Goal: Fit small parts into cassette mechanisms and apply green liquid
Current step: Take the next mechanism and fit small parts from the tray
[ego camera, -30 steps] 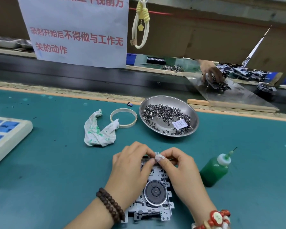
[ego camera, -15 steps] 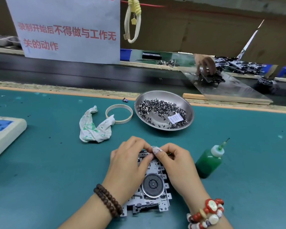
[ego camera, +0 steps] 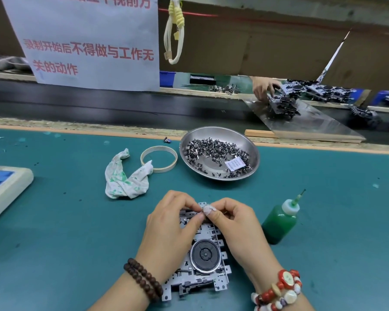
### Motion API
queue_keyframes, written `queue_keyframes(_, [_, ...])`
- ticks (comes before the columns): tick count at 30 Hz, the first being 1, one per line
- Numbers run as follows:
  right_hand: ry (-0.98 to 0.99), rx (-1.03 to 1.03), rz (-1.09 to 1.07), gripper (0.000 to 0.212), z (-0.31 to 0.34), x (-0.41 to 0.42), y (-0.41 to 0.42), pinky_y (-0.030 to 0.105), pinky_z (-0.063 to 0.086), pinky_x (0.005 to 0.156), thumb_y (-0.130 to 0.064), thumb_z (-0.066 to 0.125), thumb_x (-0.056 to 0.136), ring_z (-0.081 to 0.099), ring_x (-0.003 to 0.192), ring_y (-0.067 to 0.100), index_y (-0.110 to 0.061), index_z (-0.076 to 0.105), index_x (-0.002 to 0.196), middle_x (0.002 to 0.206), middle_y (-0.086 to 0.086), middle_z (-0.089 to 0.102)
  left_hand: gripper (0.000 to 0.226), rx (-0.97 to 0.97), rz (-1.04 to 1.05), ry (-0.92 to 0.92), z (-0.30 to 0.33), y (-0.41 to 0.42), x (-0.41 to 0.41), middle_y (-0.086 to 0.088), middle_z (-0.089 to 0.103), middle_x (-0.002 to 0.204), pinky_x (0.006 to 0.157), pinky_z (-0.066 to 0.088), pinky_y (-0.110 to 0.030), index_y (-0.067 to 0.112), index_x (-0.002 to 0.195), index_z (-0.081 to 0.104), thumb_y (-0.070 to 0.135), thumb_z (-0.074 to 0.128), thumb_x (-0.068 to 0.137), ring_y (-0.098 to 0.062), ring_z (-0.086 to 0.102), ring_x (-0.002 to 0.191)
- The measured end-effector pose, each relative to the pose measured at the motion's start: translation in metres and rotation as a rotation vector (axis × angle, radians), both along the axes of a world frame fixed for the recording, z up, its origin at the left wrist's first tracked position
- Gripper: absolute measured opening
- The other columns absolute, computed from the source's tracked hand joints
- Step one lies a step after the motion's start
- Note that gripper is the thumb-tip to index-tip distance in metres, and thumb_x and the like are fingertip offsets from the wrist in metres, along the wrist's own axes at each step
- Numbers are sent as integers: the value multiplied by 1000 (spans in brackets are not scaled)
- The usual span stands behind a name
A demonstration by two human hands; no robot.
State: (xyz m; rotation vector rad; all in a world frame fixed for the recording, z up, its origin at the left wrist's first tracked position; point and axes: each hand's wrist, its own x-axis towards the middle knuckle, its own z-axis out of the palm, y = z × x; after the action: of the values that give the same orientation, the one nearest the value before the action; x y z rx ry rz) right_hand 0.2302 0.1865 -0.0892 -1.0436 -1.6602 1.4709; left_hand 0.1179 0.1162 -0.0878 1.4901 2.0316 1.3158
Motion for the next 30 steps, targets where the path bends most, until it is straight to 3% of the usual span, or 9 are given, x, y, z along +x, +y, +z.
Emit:
queue_keyframes(3, [-72, 53, -31, 18, -2, -1, 1, 17, 46, 62, -13, 69, 81, 55, 57, 0, -21, 64, 66, 58, -11, 64, 21, -11, -1, -15, -2, 1, -2, 19, 55, 91, 88, 38, -21, 35, 71, 56, 21, 69, 80, 9, 50, 92])
queue_keyframes(6, [-152, 200, -58, 25, -1, 0, 1, 12, 39, 56, -15, 72, 78, 47, 51, -1, -26, 61, 59, 61, -11, 61, 21, -15, -2, -37, -4, 3, -4, 16, 57, 89, 77, 33, -1, 33, 70, 60, 17, 70, 79, 11, 51, 91])
queue_keyframes(10, [-188, 285, -64, 31, 1, 1, 0, 11, 37, 55, -16, 75, 75, 48, 54, 0, -32, 59, 54, 66, -9, 61, 17, -27, -5, -74, -4, 4, -5, 15, 58, 90, 74, 31, 3, 28, 68, 64, 16, 71, 78, 12, 51, 90])
queue_keyframes(15, [-182, 228, -14, 21, 0, 3, 1, 9, 41, 62, -17, 71, 80, 49, 59, -2, -33, 64, 68, 84, -7, 61, 14, -12, 9, -101, -5, 4, -6, 14, 58, 89, 73, 32, 2, 22, 70, 66, 13, 71, 79, 11, 52, 87])
queue_keyframes(23, [-236, 263, 12, 19, -2, 5, 1, 9, 38, 60, -19, 67, 84, 46, 55, -3, -27, 61, 68, 82, -7, 54, 13, -43, -18, -76, -4, 1, -5, 15, 57, 92, 77, 34, 0, 26, 72, 65, 17, 68, 82, 11, 52, 89])
queue_keyframes(30, [-284, 355, -11, 23, -2, 5, -1, 10, 37, 59, -19, 68, 83, 48, 59, 0, -29, 58, 65, 78, -7, 55, 22, -35, -20, -68, -3, 1, -3, 20, 57, 90, 92, 41, -27, 35, 71, 60, 18, 65, 84, 11, 51, 92])
